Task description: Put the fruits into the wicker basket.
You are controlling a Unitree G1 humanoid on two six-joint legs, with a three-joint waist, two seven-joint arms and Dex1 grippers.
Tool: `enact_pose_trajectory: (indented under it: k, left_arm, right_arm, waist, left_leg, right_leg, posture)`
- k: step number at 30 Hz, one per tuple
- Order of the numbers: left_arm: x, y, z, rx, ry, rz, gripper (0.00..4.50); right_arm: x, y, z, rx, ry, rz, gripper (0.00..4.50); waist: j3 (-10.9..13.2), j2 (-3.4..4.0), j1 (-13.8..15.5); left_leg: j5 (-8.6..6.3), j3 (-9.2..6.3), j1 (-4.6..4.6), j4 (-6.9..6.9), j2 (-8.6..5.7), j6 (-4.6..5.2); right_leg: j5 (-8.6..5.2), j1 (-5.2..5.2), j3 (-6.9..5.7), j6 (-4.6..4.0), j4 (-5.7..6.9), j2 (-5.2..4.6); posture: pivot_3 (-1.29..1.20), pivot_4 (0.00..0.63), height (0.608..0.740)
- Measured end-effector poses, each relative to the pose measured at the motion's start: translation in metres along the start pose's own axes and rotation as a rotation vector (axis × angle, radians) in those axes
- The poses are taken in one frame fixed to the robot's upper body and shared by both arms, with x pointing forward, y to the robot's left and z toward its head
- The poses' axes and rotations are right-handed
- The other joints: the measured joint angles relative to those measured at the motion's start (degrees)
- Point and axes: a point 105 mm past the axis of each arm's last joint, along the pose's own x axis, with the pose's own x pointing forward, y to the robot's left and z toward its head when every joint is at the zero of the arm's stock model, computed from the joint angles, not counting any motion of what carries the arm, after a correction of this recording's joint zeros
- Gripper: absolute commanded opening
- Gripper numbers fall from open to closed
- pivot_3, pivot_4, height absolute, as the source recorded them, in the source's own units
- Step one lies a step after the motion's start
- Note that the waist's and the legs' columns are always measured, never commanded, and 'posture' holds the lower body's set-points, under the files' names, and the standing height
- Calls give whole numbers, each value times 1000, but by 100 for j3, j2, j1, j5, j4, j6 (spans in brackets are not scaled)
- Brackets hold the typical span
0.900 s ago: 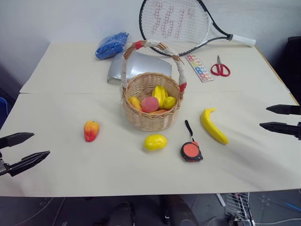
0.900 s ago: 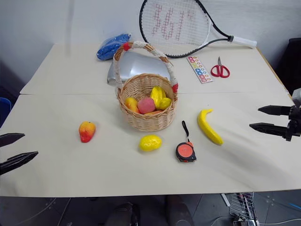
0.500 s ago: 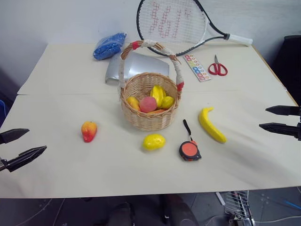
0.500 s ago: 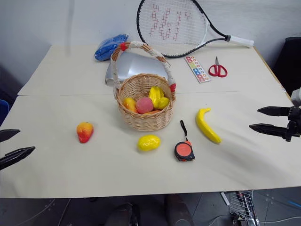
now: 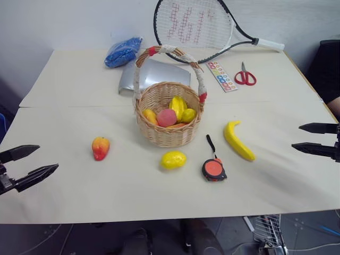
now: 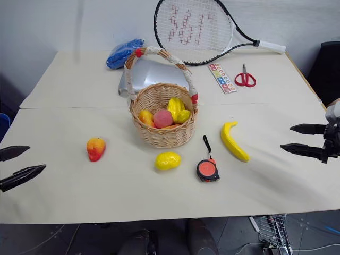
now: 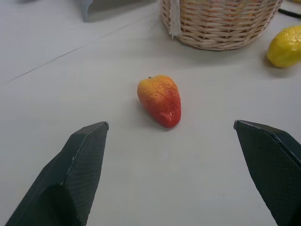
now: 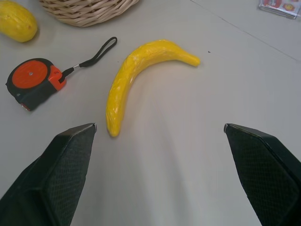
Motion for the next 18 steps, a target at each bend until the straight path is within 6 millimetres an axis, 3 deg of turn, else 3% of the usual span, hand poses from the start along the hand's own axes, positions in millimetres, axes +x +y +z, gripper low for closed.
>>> enact_pose_trajectory:
  k: [4,9,12,14,18]
  left_arm:
    - [31,-18,11,-1,-47,-138,4500]
    - [66,-66,39,45,-98,-439,4500]
    - [83,-97,57,144,-92,-625,4500]
    - [92,-121,70,223,-108,-756,4500]
    - [100,-140,76,279,-98,-883,4500]
  right_arm:
    - [11,11,10,-47,19,55,4484]
    - [36,43,37,-131,-10,217,4484]
    - [62,71,48,-208,-35,352,4484]
    - [86,97,48,-285,-46,461,4484]
    - [118,116,32,-409,-11,517,4484]
  waist:
    - [0,0,5]
    - [0,-1,5]
    - [1,-2,11]
    - [1,-2,13]
    - [2,-4,20]
  left_leg:
    - [1,-1,0,4,0,-1]
    - [6,-7,0,3,2,-11]
    - [10,-12,-1,6,1,-17]
    - [16,-11,-3,5,0,-26]
    - [32,-10,-10,12,-3,-52]
  right_leg:
    - [1,1,1,3,6,0]
    - [3,0,1,6,12,6]
    - [4,1,1,7,13,15]
    - [5,1,4,9,14,21]
    - [1,-4,7,15,11,25]
  posture:
    - [0,150,740]
    - [0,150,740]
    - [0,150,740]
    - [0,150,740]
    - [0,150,740]
